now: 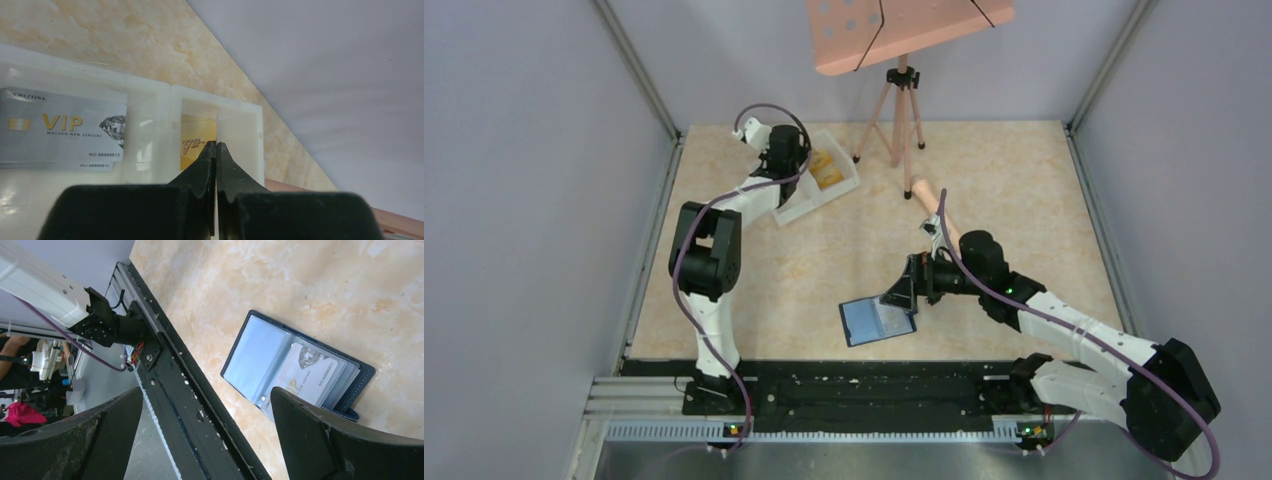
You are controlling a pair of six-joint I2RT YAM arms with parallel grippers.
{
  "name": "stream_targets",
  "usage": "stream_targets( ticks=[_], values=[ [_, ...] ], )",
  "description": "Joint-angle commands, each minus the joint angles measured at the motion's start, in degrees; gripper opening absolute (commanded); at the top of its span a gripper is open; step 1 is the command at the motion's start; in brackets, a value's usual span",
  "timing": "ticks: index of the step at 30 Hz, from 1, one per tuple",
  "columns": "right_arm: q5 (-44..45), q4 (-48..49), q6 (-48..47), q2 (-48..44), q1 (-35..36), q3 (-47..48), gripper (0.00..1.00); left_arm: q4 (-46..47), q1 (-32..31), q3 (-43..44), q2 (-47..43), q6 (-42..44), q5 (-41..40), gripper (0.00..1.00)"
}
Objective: Take the credit cards out of the card holder
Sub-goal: Place the credit card in the storage box.
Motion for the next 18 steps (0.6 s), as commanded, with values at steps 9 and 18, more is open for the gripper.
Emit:
stream_targets(
  ticks=[9,18],
  values=[
    [0.04,0.75,-2.31,0.3,-1.11,1.03,0.99,-0.86,0.65,4.94,4.48,-3.57,0.42,0.0],
    [-0.35,1.52,-2.45,1.47,-1.31,1.11,0.99,0.2,0.74,4.05,5.15,-4.48,0.07,0.0]
  ],
)
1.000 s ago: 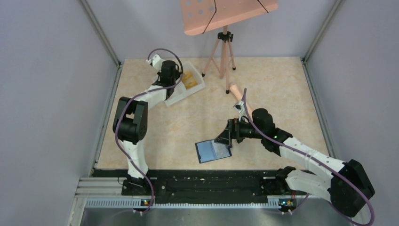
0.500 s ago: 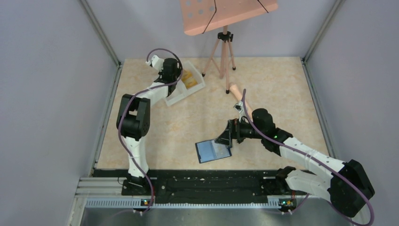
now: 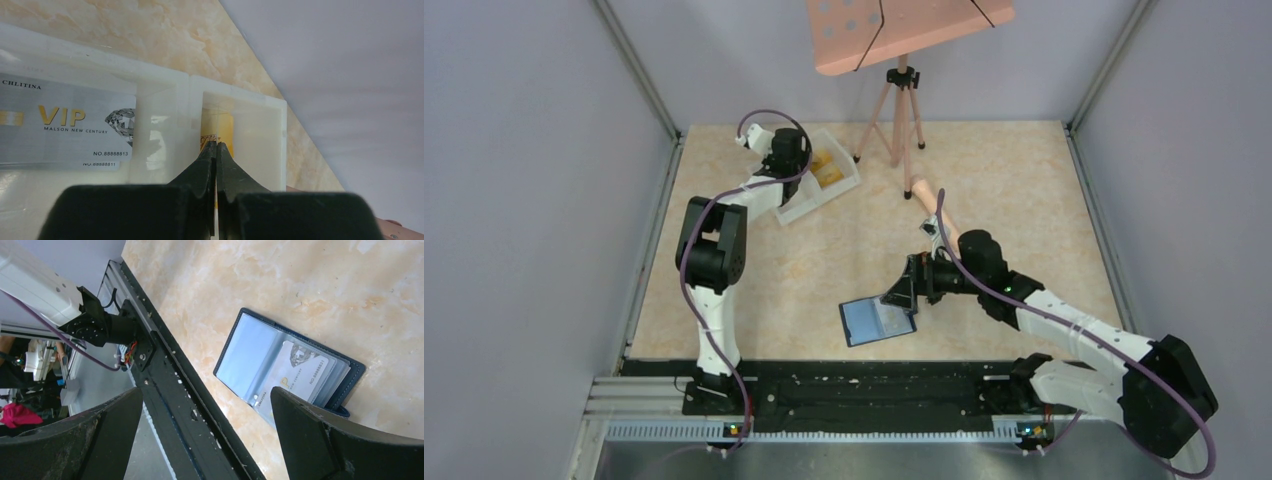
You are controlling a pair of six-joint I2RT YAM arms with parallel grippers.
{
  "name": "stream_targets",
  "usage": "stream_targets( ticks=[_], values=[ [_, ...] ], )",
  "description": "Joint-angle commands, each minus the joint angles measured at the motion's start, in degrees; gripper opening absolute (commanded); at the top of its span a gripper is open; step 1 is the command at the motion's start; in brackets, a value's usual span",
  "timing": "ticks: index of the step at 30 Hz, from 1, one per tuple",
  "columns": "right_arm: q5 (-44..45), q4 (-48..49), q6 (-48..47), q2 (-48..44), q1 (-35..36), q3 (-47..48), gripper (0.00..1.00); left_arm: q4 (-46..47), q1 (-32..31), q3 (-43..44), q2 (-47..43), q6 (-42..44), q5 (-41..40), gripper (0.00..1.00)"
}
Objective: Take the credit cards out of the card holder
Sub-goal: Place the credit card in the storage box.
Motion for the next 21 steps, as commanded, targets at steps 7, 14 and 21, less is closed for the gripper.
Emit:
stream_targets(
  ticks=[7,14,21],
  values=[
    [-0.36,2.36,-1.03,0.59,-0.76,1.03,0.99,2.32,0.3,1.53,1.1,-0.7,-1.24,0.09],
    [-0.36,2.38,-1.05,0.35,-0.94,0.94,0.99,1.53,0.3,1.89,0.9,-1.08,-2.39,0.16],
    [-0.34,2.39,-0.94,0.11,-0.99,0.93,0.99,0.77,0.31,2.5,0.52,-0.72,-3.64,0.21]
  ],
)
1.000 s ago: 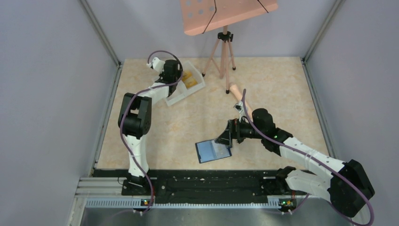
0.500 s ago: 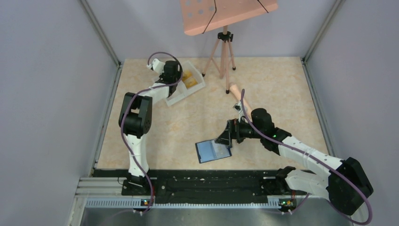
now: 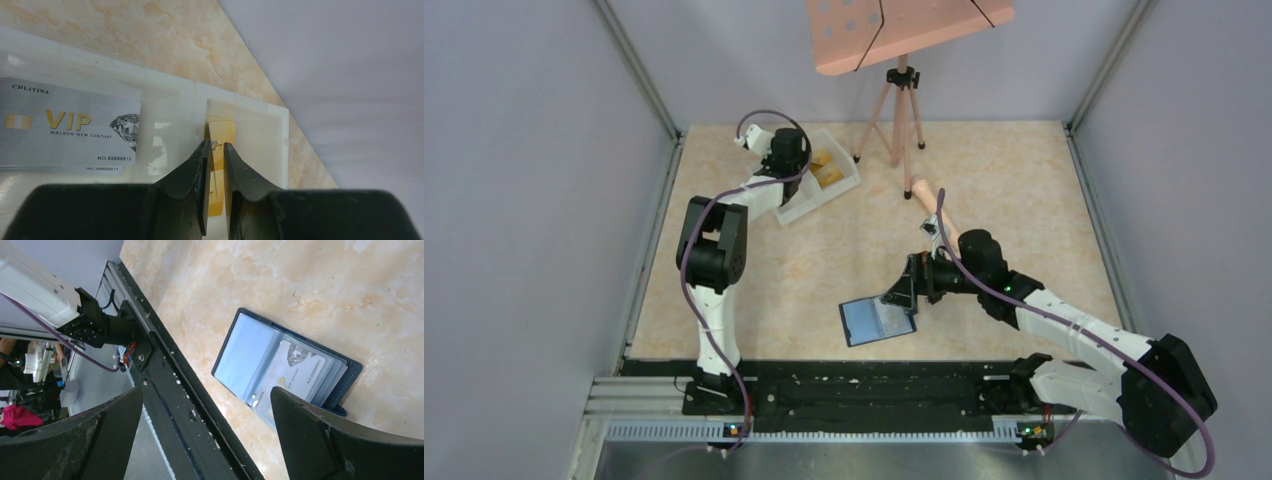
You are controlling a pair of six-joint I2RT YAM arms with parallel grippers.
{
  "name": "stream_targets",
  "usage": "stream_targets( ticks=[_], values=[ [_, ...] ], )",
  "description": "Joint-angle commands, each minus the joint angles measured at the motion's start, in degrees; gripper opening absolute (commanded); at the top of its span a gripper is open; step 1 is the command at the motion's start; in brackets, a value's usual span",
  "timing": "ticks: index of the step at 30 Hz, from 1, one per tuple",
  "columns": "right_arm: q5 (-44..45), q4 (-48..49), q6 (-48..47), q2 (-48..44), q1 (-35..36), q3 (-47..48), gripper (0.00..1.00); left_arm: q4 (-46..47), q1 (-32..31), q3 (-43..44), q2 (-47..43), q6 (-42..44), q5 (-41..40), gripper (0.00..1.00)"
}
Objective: Take the credit cards out of the card holder
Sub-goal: Place the credit card in the storage box.
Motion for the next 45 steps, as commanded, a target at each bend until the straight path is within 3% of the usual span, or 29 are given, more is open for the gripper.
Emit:
stream_targets(
  ticks=[1,17,23,28,33,39,45],
  values=[
    [-0.33,2.34,-0.9,-0.45,-0.68,0.88,0.99,0.46,0.3,2.52,0.03,0.11,-2.04,0.22],
    [-0.4,2.12,-0.1,-0.36,-1.05,0.91,0.99,0.34,0.17,3.18,-2.9,3.99,-3.66,0.28],
    [0.61,1.02,2.52,-0.81,-1.05,1.13,0.99,0.57,-0.94,-0.88,-10.53,10.44,-2.59,0.3],
    [3.32,-3.35,4.94,-0.76,-1.05,3.12,0.96,-0.41,-1.25,-12.07,-22.74,12.62,2.18,0.31],
    [4.46,-6.18,8.59,-1.67,-1.04,2.97,0.86,-8.91,-1.36,-22.5,-36.2,14.76,11.41,0.31],
    [7.52,-7.13,9.59,-3.06,-1.01,0.95,0.65,-21.87,-1.98,-31.11,-46.74,20.51,31.53,0.31],
    [7.98,-4.83,10.07,-1.72,-1.05,-1.15,0.45,-23.58,-6.38,-45.48,-58.17,16.75,38.64,0.31]
  ],
)
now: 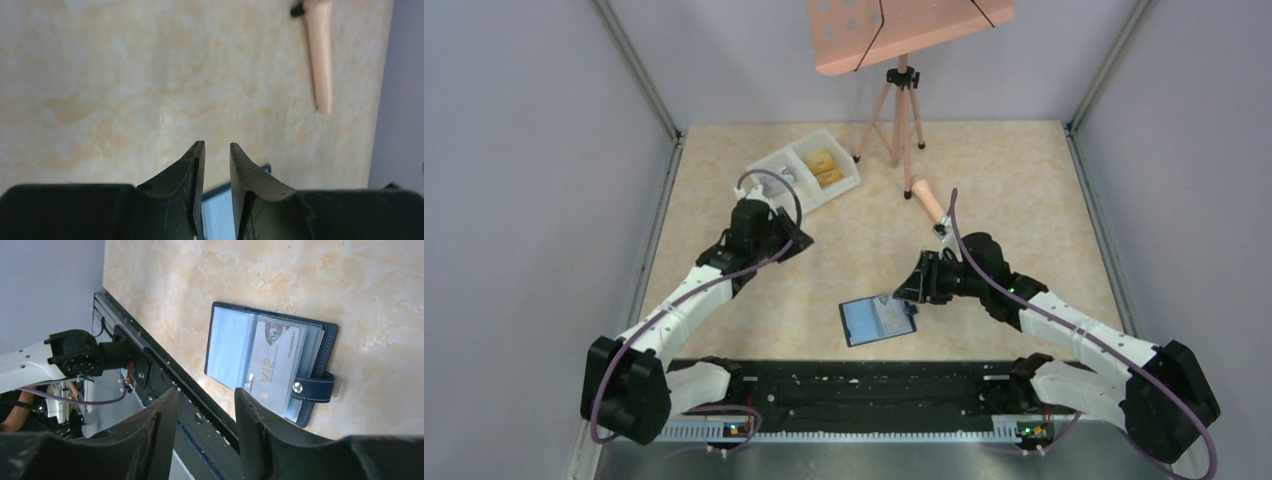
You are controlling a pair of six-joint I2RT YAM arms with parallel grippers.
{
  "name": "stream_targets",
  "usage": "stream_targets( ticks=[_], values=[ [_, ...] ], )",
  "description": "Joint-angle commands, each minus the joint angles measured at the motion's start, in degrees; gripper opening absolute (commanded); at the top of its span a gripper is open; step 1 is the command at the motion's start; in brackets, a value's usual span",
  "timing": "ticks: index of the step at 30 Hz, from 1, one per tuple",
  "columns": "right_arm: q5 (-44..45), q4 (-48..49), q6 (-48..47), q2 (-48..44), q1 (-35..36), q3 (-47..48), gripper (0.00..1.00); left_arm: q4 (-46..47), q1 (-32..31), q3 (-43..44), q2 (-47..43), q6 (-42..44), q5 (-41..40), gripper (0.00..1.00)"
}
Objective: Take the credit cards out of the card holder
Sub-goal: Place the credit card in the storage box, then remove the credit card from the card holder.
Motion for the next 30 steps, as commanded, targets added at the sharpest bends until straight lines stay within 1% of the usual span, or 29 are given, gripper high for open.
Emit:
stream_targets(
  ticks=[1,3,6,9,12,15,21,27,30],
  values=[
    [1.49,1.88,0.96,0.63,-0.54,-1.65,0.43,-3.19,-3.67,-10.27,-8.74,-2.26,9.77,0.3],
    [1.46,2.02,1.0,2.33,-0.52,-1.81,0.41,-0.24,-6.71,-14.74,-11.7,-3.86,11.24,0.31],
    [1.15,3.04,1.12,4.76,-0.14,-2.29,0.36,3.02,-11.59,-19.25,-13.36,-6.01,12.09,0.31],
    [1.19,4.02,0.71,7.28,0.19,-2.5,0.34,5.83,-15.98,-21.15,-12.38,-8.12,11.62,0.3],
    [1.08,6.2,0.33,9.72,0.24,-2.38,0.32,9.34,-18.5,-22.8,-10.99,-10.46,11.72,0.3],
    [0.48,8.74,-0.03,12.6,0.2,-2.3,0.31,12.67,-20.24,-22.74,-9.47,-11.81,11.4,0.31],
    [-0.39,9.44,-2.27,18.91,0.2,-1.23,0.28,16.29,-24.13,-21.93,-6.01,-13.29,8.53,0.32],
    [2.11,9.84,-2.58,19.68,0.21,-3.64,0.27,21.42,-28.55,-22.56,-1.91,-15.28,4.64,0.33],
    [2.91,10.62,-2.08,19.22,0.21,-5.4,0.26,22.12,-30.87,-21.6,0.94,-15.37,2.26,0.34]
  ],
)
